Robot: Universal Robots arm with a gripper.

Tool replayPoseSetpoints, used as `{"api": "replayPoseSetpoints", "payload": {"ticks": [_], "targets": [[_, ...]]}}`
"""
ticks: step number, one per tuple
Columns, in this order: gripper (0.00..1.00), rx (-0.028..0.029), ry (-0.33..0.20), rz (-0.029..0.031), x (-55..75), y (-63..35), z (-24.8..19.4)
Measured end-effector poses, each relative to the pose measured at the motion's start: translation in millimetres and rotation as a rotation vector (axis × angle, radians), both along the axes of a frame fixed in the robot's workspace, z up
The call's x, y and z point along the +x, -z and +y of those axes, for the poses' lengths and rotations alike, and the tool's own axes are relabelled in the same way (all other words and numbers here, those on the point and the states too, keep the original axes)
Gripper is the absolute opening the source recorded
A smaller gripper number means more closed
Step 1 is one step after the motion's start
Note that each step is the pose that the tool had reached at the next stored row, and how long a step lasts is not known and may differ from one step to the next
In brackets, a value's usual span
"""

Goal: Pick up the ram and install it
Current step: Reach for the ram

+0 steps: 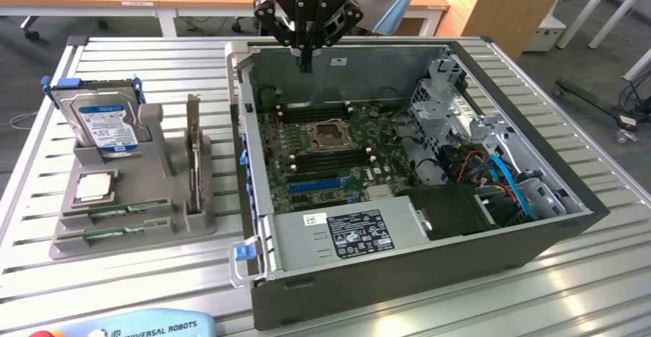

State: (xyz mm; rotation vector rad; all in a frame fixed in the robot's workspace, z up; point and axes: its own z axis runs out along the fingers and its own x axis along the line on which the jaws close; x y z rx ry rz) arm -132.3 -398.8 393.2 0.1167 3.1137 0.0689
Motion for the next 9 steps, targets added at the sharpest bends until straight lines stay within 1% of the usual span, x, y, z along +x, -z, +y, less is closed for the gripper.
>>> {"api": "replayPoseSetpoints", "payload": {"ticks": [9], "targets": [[0.10, 0.0000, 0.000, 0.0000, -13.4, 0.0, 0.0]]}}
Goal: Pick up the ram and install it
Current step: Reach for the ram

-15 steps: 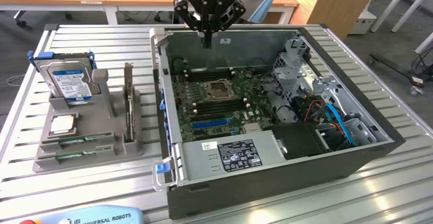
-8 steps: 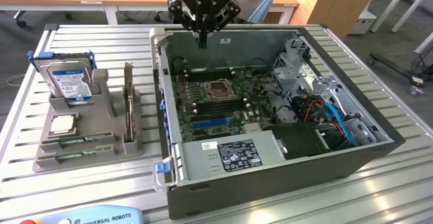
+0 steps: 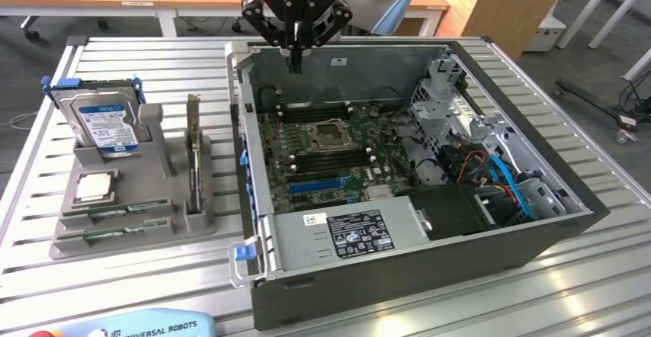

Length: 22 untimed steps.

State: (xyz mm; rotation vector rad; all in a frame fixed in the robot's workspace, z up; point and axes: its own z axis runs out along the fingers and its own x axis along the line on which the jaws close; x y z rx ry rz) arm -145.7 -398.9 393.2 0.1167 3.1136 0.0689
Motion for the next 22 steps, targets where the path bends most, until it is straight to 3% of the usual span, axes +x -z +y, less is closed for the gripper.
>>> {"api": "replayPoseSetpoints", "payload": {"ticks": [22], "targets": [[0.10, 0.0000, 0.000, 0.0000, -38.2, 0.0, 0.0]]}}
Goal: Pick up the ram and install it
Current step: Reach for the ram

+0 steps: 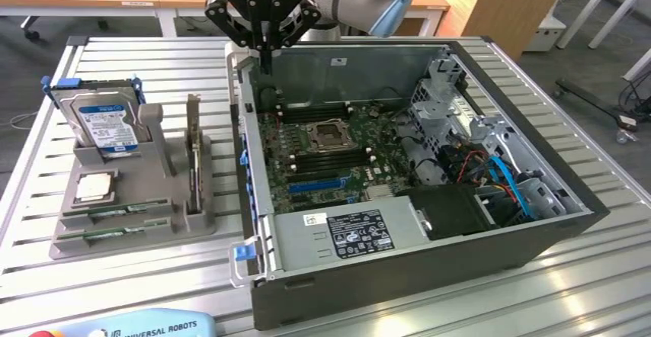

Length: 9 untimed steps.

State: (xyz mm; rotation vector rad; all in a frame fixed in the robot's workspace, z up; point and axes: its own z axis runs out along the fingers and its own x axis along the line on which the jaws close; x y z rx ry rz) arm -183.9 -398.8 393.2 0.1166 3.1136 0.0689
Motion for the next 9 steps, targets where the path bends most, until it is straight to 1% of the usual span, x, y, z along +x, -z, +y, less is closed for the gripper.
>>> {"api": "replayPoseSetpoints", "payload": {"ticks": [9], "targets": [[0.10, 0.0000, 0.000, 0.0000, -14.5, 0.0, 0.0]]}}
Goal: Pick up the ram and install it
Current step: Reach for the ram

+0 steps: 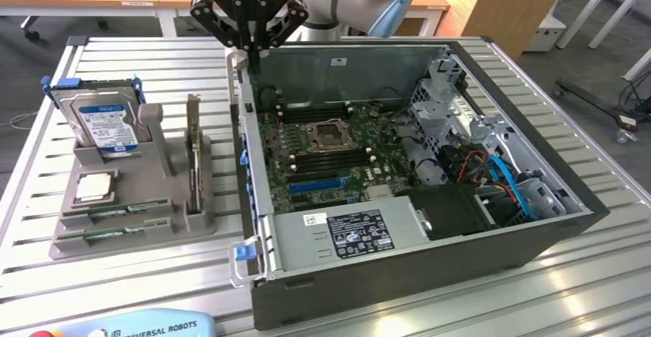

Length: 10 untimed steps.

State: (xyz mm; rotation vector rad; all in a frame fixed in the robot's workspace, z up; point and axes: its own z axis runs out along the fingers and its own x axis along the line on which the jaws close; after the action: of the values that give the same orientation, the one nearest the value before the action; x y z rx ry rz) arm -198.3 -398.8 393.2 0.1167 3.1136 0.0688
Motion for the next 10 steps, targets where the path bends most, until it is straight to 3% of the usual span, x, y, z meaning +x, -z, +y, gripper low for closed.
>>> {"api": "replayPoseSetpoints", "payload": {"ticks": [10], "targets": [[0.10, -0.0003, 0.000, 0.0000, -16.8, 0.0, 0.0]]}}
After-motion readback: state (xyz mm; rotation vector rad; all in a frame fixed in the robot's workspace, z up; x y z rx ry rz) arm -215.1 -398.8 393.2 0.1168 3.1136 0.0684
